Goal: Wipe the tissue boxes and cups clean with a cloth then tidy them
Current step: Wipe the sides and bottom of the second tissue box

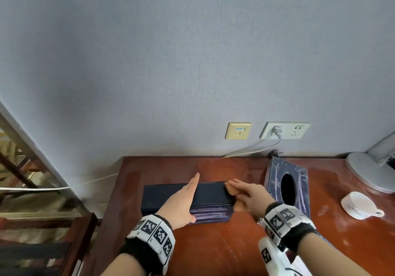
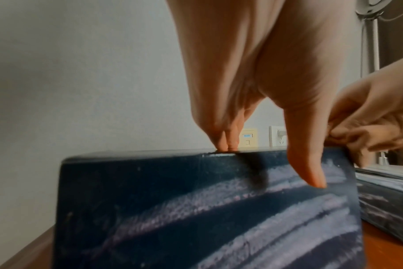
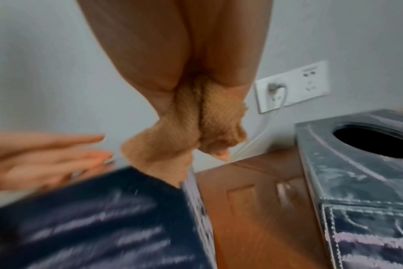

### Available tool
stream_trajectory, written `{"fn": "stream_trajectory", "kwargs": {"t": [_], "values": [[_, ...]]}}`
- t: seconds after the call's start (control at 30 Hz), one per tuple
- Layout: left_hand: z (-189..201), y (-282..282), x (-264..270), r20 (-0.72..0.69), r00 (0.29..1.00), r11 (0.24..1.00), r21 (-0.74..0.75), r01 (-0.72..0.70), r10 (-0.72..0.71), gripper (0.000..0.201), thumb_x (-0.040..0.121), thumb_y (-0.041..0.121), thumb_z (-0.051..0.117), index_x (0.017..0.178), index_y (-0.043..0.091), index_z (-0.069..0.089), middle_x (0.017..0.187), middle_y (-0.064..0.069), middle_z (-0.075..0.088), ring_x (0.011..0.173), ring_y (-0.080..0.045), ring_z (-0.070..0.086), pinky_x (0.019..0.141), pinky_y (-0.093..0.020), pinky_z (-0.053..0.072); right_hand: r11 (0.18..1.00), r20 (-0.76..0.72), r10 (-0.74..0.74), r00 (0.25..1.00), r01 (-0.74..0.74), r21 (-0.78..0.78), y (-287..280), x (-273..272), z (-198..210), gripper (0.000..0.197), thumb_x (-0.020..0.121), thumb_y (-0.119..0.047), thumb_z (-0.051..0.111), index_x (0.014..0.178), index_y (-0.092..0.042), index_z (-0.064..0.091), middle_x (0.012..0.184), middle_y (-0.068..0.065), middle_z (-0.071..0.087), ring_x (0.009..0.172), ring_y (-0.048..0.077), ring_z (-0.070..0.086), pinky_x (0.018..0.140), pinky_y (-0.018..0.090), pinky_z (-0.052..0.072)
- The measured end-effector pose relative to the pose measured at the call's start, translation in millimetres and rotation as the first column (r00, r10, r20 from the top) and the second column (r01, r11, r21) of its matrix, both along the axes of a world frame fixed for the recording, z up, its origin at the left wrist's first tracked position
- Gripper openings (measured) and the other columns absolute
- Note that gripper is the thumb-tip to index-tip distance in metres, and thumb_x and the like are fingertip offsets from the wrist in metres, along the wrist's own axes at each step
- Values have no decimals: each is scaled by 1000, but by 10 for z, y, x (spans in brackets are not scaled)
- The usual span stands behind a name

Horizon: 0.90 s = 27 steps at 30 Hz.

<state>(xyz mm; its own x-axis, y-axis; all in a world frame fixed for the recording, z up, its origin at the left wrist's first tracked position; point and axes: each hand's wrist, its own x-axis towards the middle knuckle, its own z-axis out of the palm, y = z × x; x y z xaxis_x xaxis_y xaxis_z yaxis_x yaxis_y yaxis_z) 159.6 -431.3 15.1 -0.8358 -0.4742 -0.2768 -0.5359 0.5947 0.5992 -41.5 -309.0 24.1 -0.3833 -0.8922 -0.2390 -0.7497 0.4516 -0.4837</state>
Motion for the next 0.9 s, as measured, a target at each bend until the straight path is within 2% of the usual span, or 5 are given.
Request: {"fn": "stream_trajectory", "kwargs": {"t": [0.1,0.27,0.57,0.77,0.9], "values": [[20,31,-30,10,1000,999,-50,13,-12,115,79,11,73,148,34,-16,159,9,1,128,-16,47,101,-25,43,981,18,-185,983,186,-46,-36,-82,89,48,94,-16,50,140,-23,39,146,3,40,135,17,37,109,19,23],[61,123,-162,97,995,982,-185,20,-2,110,81,22,73,150,24,-12,160,5,-4,141,-24,28,109,-34,36,1000,68,-10,998,9,27,-173,278,-62,51,95,-21,49,143,-28,31,156,-2,13,143,16,18,115,24,16],[143,93,-462,179,984,942,-331,52,8,94,84,30,68,152,16,4,134,-6,48,120,-25,45,92,-36,46,994,117,-111,987,109,29,-238,-110,-44,43,91,-7,49,131,-22,52,130,-1,58,125,14,49,105,18,34],[-95,221,-688,230,973,887,-445,121,-18,94,80,48,66,150,18,10,143,-8,34,133,-28,30,117,-45,11,952,182,-300,936,306,-3,-136,-166,-200,42,93,-14,49,134,-21,49,130,2,58,120,17,52,94,16,34],[-146,216,-760,195,979,900,-436,25,67,82,76,44,71,143,26,27,136,-3,37,128,-25,35,117,-48,9,917,280,-376,883,398,-23,7,-313,-298,38,92,-15,52,130,-21,55,110,1,67,100,11,62,94,28,46]]}}
